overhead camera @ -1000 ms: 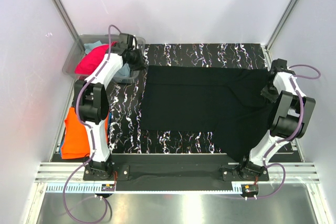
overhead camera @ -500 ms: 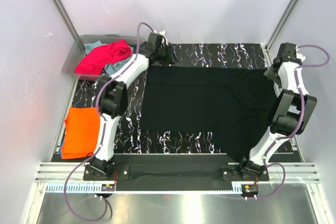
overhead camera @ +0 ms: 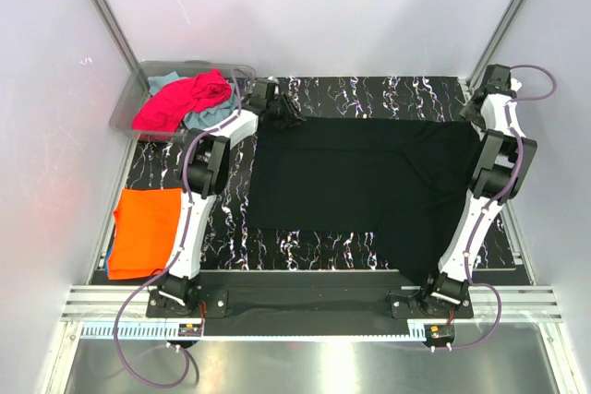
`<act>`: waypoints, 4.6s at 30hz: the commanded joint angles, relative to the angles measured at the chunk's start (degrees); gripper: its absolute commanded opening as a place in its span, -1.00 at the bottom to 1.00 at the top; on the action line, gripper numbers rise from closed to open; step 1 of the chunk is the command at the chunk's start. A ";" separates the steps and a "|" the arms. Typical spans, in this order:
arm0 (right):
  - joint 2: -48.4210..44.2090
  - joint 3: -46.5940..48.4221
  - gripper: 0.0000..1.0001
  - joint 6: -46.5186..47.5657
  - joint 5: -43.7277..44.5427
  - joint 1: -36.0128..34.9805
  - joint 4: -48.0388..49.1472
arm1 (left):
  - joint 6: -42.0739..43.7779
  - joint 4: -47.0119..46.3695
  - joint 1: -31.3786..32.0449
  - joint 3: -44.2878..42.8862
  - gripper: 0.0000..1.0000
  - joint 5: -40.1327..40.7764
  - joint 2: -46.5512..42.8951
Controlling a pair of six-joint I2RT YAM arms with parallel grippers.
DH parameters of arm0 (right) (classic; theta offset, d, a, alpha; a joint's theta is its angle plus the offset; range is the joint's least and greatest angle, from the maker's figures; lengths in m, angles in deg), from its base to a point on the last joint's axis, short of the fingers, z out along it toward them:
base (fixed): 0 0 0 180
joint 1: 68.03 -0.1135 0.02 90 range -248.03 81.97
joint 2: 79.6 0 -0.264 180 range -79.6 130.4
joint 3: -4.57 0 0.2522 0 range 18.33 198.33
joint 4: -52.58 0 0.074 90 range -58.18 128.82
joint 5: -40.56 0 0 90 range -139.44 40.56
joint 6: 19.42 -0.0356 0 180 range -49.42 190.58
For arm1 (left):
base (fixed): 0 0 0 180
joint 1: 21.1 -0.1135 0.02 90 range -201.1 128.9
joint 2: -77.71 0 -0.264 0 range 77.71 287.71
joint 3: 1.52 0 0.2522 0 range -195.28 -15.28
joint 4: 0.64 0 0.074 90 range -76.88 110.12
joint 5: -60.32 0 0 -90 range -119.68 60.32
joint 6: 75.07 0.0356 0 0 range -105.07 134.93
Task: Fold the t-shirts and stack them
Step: Fold the tshirt
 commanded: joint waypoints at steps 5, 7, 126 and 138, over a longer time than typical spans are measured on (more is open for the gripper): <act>4.28 7.07 0.13 0.62 0.24 0.20 0.84 | -4.66 -4.67 -3.51 0.40 -0.32 -2.86 2.67; 4.90 7.60 0.01 0.97 -0.37 0.20 0.84 | -4.83 -4.66 -4.30 1.10 -0.32 -3.21 2.67; -14.43 -23.25 -0.39 3.26 1.31 -13.07 -12.34 | 14.42 12.30 0.88 40.74 -0.10 -21.93 -42.33; -19.10 -27.82 -0.15 3.96 -1.43 -13.07 -12.70 | 14.15 12.21 0.18 40.31 -0.12 -22.72 -41.10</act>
